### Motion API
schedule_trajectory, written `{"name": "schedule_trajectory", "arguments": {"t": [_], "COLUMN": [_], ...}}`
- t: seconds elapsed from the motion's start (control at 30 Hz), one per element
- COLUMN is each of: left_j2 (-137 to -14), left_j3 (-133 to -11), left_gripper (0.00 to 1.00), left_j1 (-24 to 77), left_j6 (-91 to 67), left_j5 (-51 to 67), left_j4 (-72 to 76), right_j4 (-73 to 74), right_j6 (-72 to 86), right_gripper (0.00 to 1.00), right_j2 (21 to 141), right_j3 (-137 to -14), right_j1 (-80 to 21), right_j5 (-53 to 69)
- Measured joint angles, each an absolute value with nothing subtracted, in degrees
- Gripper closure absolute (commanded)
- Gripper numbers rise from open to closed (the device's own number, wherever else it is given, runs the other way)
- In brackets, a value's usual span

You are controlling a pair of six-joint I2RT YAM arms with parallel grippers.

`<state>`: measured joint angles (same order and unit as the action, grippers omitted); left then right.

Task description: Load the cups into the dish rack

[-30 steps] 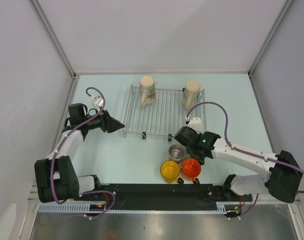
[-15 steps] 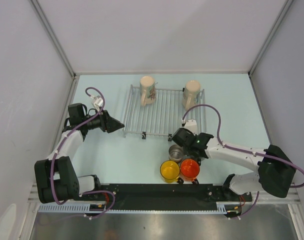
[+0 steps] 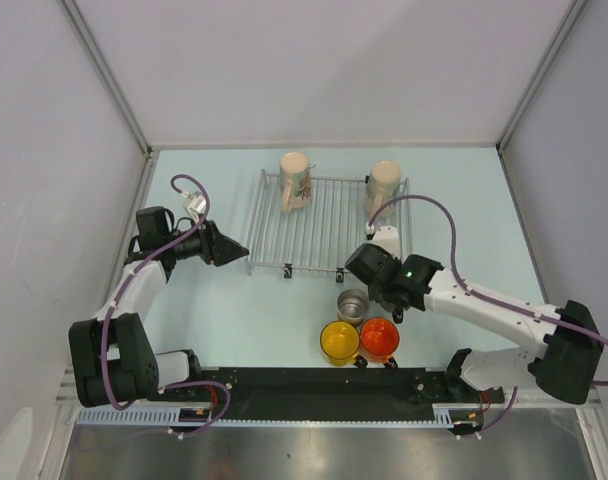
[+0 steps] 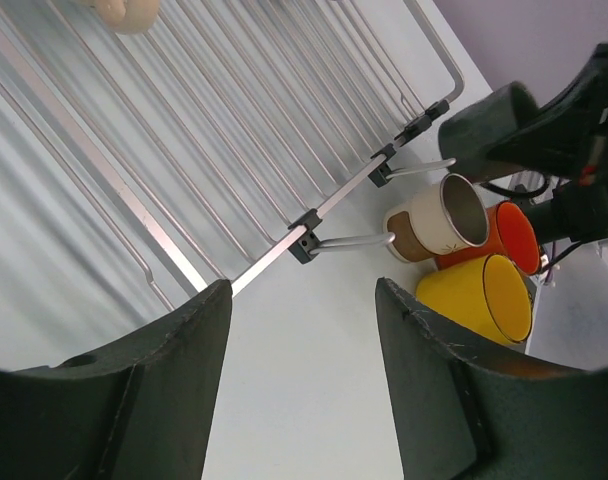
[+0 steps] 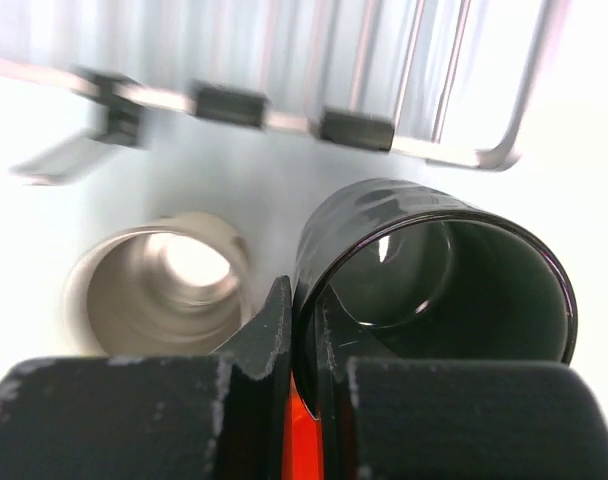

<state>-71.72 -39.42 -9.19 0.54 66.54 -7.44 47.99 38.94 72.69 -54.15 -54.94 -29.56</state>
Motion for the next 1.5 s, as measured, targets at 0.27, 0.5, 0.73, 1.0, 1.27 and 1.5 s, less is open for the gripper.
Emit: {"name": "schedule_trajectory", "arguments": {"t": [0.27,0.5,0.73,1.0,1.27,1.5], "left_j2": [-69.6,-65.1,-58.9,-57.5,-55.3,-53.5], "left_j3": [-39.4,-47.5,-53.8,-51.5,-50.3,-47.0], "left_gripper": [0.32,0.14,0.08,0.05,0.07,0.09], "left_j1": [-9.2,-9.3,-9.3,-6.9,2.1,4.4], "left_j6": [0.4,1.8,-0.3,-0.4,-3.4,-17.1], "left_j5": [68.2,72.4,80.9,83.0,80.9,72.9], "left_j4": [-8.4,-20.8,-26.4,-29.1,-27.8,-12.2], "right_j4": [52.6,30.0,-12.2,-48.7,-66.2,-68.0], "right_j6": [38.5,33.7,33.0,43.9,58.1,65.0], "right_gripper": [1.0,1.0,1.0,1.0,1.0,1.0], "right_j2": [66.0,52.2,52.0,68.2,84.7,92.6], "right_j3": [-68.3,-58.4,-41.1,-39.4,-45.9,-47.8], "right_j1": [-57.9,-60.2,-56.3,-50.0,-45.8,-45.7], "right_j5": [-32.8,-21.6,-4.1,9.1,12.5,13.0]}}
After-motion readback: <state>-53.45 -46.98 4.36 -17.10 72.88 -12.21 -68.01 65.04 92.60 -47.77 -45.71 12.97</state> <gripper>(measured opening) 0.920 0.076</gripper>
